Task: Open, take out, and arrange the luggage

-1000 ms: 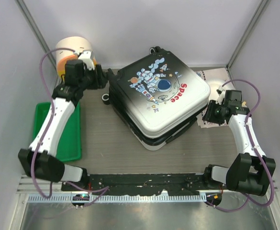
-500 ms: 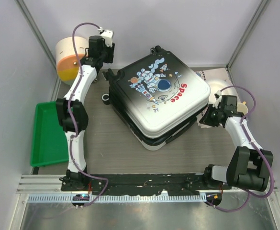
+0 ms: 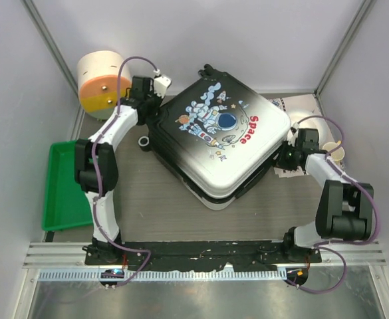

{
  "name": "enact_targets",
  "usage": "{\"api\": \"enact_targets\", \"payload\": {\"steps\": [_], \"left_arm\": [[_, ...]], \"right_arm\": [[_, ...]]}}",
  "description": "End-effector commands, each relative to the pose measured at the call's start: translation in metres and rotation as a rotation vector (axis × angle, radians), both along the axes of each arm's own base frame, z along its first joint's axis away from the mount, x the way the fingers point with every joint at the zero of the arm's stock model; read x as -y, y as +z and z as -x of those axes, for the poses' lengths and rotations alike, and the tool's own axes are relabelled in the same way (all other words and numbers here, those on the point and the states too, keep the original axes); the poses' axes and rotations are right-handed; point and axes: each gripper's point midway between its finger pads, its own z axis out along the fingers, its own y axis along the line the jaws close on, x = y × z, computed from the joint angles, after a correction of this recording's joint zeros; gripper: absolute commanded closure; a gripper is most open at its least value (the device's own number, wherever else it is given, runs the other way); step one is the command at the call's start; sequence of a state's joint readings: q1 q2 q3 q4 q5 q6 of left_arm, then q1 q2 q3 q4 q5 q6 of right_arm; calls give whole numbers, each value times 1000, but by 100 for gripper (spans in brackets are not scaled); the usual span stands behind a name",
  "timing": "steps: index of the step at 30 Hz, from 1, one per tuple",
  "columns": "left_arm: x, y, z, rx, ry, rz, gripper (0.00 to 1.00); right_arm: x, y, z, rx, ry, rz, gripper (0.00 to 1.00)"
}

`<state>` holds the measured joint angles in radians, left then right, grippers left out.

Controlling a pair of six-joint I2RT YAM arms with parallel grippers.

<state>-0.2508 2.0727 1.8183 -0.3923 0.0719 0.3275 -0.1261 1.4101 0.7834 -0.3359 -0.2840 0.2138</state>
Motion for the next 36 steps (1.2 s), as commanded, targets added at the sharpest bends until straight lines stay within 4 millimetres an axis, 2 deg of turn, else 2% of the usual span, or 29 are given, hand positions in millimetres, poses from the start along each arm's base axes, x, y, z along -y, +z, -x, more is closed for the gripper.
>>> {"api": "enact_targets", "payload": {"steps": [1,3,4,5,6,7,8,11,12,13,14,15,16,17,18,19,20,21,22,24,25,27,28,30,31,32,33,34,36], "left_arm": [[-7,-2,76,-135,-69,-14,95],[-9,-6,97,-161,-65,0,100],[-11,-9,104,-180,-61,2,100],[-11,-8,109,-183,-57,6,100],[-15,-14,115,-202,-34,5,100],[-18,-10,118,-197,-22,6,100],[-19,-11,121,-205,-11,9,99],[-19,-16,131,-232,8,28,96],[-18,-16,131,-235,8,40,94],[-15,-15,130,-237,24,62,94],[-13,-18,128,-247,29,74,94],[-6,-12,121,-231,25,96,94],[-1,-9,116,-233,39,129,94],[4,-20,111,-260,47,145,94],[12,-8,100,-239,46,170,94],[20,-8,96,-259,57,208,94],[27,-9,87,-273,64,231,94],[33,-10,84,-290,69,253,94],[41,-10,83,-307,55,279,94],[53,-10,79,-339,81,328,94],[57,-9,79,-347,77,343,94],[64,-7,78,-354,92,378,94],[63,-6,77,-352,102,385,93],[57,0,76,-333,133,373,90],[52,6,75,-316,144,365,87],[43,10,75,-306,164,367,79],[35,28,76,-272,175,383,71],[27,34,77,-256,194,391,65],[3,44,80,-237,230,416,57]], "right_arm": [[-12,30,-71,200,105,29,95],[-17,45,-96,246,130,23,95],[-19,36,-105,230,138,19,95],[-25,51,-121,271,155,21,95],[-29,53,-129,283,168,22,95],[-32,45,-138,272,178,19,95],[-40,59,-153,313,196,21,95],[-49,64,-186,349,216,17,95],[-48,66,-194,360,214,20,95],[-48,80,-209,400,215,26,95],[-48,69,-216,385,215,24,95],[-64,69,-221,398,252,17,95],[-65,80,-234,438,258,25,95],[-64,69,-241,426,261,29,95],[-62,65,-248,431,266,48,95],[-62,76,-260,463,272,58,95],[-62,62,-266,447,279,64,95],[-62,61,-272,451,286,69,95],[-62,73,-283,484,284,72,95],[-65,64,-292,480,293,60,94],[-67,75,-300,510,300,59,94],[-67,77,-307,521,303,67,93],[-63,91,-315,551,294,88,92],[-56,100,-316,543,291,119,89],[-48,114,-319,563,283,147,85],[-40,120,-318,561,260,179,77],[-21,121,-315,537,232,200,72],[-12,137,-310,556,230,226,67],[11,143,-300,538,213,243,56]]}}
